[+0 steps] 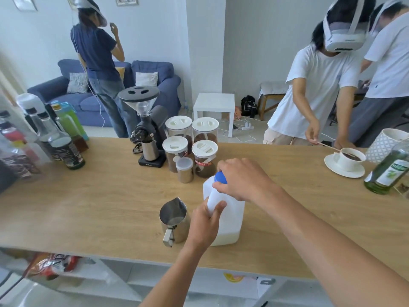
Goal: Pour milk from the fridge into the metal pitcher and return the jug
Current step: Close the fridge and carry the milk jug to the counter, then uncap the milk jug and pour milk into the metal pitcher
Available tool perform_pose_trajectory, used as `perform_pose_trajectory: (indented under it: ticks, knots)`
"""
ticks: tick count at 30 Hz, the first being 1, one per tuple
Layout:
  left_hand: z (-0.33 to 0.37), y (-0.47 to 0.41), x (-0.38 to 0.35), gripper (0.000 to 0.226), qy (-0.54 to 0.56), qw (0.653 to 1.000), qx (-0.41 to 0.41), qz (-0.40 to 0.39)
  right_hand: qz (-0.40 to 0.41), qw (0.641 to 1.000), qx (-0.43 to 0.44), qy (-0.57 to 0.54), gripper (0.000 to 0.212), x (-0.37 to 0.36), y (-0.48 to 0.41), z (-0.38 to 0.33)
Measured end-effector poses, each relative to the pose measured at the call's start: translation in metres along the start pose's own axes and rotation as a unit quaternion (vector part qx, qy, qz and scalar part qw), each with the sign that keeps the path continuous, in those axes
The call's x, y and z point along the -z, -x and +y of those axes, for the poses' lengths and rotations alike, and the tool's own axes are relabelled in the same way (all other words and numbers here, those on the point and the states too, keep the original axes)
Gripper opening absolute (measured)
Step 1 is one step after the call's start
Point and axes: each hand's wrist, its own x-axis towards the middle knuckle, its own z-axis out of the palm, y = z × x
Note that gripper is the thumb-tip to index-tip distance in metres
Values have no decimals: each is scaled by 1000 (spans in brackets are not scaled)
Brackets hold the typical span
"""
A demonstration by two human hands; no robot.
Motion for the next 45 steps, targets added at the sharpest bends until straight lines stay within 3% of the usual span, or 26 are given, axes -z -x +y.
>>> perform_pose_trajectory:
  ticks: [2,4,7,11,13,15,18,20,24,26,28,32,35,38,42,45]
  knots:
    - [1,0,2,38,9,1000,-3,-5,-41,998,21,-48,36,6,4,7]
    - [1,0,2,37,11,1000,-8,-6,-82,994,4,-67,53,10,8,9]
    - [-1,0,1,39,14,1000,-9,-1,-57,996,-32,-57,67,9,5,5]
    - [0,1,1,36,20,1000,-4,-2,-36,998,22,-44,39,6,3,4]
    - [2,2,2,33,24,1000,-8,0,-39,991,57,-117,34,5,3,12]
    - [3,2,1,31,26,1000,-8,3,22,968,46,-245,36,2,5,26]
    - [5,4,0,31,23,1000,-13,11,158,906,-54,-390,43,-22,15,56]
    - [6,5,0,27,24,1000,-10,11,183,882,-147,-409,42,-58,28,75]
    - [6,4,0,22,21,1000,1,9,83,842,-295,-443,35,-155,66,86]
    - [2,3,-1,23,24,1000,10,11,6,844,-329,-424,33,-193,87,82]
    - [-3,2,-2,23,25,999,15,15,-26,855,-334,-395,36,-217,106,76]
    - [-7,0,-6,23,10,999,20,28,1,870,-323,-372,27,-234,129,69]
    - [-5,1,-5,25,18,999,24,25,-5,877,-306,-370,37,-238,133,69]
    - [-1,6,0,28,31,998,51,15,50,882,-305,-355,50,-237,130,60]
    - [-14,24,20,37,11,998,60,33,172,860,-266,-400,17,-213,129,17]
    - [-28,37,41,31,-26,988,60,141,192,849,-191,-453,8,-193,125,-25]
